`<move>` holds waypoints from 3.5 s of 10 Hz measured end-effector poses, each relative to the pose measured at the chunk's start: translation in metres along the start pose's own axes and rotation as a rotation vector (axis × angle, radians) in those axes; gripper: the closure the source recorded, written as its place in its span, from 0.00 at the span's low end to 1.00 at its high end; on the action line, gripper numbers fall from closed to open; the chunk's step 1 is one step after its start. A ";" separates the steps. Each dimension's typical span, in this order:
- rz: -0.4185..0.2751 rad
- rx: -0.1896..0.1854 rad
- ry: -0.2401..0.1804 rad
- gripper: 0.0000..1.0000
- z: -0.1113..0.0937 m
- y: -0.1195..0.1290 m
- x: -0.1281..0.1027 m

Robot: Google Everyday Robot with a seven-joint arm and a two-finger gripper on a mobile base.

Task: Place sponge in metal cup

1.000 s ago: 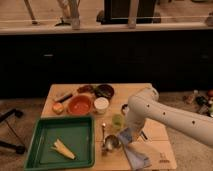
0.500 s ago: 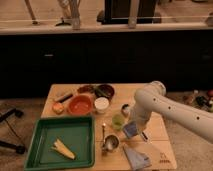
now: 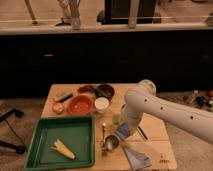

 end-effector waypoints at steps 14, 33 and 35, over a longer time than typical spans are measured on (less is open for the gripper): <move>-0.461 -0.070 -0.139 1.00 -0.001 -0.020 -0.090; -0.527 -0.100 -0.251 0.56 0.024 -0.013 -0.085; -0.525 -0.099 -0.252 0.36 0.024 -0.010 -0.085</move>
